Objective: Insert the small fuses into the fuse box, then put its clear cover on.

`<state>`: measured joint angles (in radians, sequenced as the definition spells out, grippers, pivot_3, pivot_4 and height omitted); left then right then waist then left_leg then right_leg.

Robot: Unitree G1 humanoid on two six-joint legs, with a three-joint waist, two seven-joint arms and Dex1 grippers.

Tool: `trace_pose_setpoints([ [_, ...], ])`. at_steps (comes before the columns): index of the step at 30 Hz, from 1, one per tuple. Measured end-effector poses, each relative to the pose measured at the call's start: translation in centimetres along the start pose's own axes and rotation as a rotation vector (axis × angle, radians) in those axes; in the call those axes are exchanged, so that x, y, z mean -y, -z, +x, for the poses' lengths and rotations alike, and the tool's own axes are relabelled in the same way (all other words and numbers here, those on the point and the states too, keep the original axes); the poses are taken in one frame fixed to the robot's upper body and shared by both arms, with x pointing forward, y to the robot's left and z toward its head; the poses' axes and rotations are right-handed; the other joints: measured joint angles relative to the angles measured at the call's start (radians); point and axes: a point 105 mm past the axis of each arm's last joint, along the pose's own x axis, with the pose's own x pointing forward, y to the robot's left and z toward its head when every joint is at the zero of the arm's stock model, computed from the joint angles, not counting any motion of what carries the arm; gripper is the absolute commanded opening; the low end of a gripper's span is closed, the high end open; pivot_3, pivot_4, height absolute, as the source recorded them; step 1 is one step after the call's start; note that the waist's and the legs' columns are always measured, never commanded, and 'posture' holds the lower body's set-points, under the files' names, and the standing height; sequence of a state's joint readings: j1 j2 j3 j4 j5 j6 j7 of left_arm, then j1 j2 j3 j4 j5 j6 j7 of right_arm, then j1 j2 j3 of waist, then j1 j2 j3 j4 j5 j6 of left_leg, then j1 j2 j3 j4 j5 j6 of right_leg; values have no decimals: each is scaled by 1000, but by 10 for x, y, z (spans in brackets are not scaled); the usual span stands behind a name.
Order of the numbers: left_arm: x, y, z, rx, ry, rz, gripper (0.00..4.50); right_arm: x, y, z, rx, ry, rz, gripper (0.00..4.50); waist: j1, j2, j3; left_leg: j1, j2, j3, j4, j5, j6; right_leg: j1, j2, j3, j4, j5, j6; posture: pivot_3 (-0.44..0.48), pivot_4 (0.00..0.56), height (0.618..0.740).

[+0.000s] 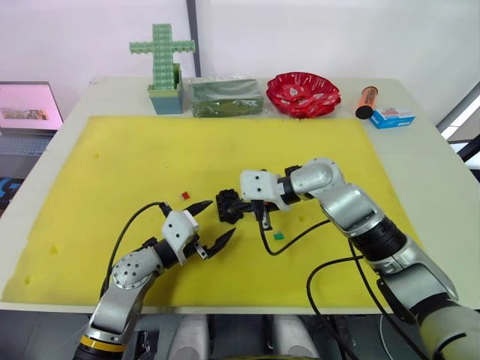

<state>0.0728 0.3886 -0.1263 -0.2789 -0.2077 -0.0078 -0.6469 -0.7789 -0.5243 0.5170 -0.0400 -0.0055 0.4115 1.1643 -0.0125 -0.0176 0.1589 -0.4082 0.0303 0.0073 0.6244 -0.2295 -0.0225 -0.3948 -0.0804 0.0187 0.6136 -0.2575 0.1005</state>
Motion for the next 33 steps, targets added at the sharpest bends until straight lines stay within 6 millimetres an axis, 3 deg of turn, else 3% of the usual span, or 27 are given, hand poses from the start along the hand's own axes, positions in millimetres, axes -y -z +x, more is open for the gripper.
trace_pose_setpoints([
  [17, 0, 1, 0, 13, -9, 1, 4500, 0, 1, -2, 29, 15, 22, 28, 1, 0, 0, 0, 1, 0, 0, 0, 0, 0, 0, 0, 0, 0, 0, 0, 150, 740],
  [24, -1, 3, -4, 8, 8, 10, 4500, 0, 0, -11, 85, 64, 130, 28, 1, 0, 0, -1, 1, 0, -1, 0, 0, -1, -1, 0, 0, 0, 0, 0, 150, 740],
  [27, -8, 4, -6, 3, 3, 14, 4500, 3, -11, -16, 160, 103, 169, 28, 0, 0, 0, -1, 1, 0, -1, 0, 0, -2, -1, 0, 0, 0, 0, 0, 150, 740],
  [33, -10, -3, -10, 12, 22, 21, 4500, 5, -15, -35, 218, 192, 179, 28, 2, 0, 0, -1, 1, 0, -2, 0, 0, -2, -2, 0, -1, 0, 0, 0, 150, 740],
])
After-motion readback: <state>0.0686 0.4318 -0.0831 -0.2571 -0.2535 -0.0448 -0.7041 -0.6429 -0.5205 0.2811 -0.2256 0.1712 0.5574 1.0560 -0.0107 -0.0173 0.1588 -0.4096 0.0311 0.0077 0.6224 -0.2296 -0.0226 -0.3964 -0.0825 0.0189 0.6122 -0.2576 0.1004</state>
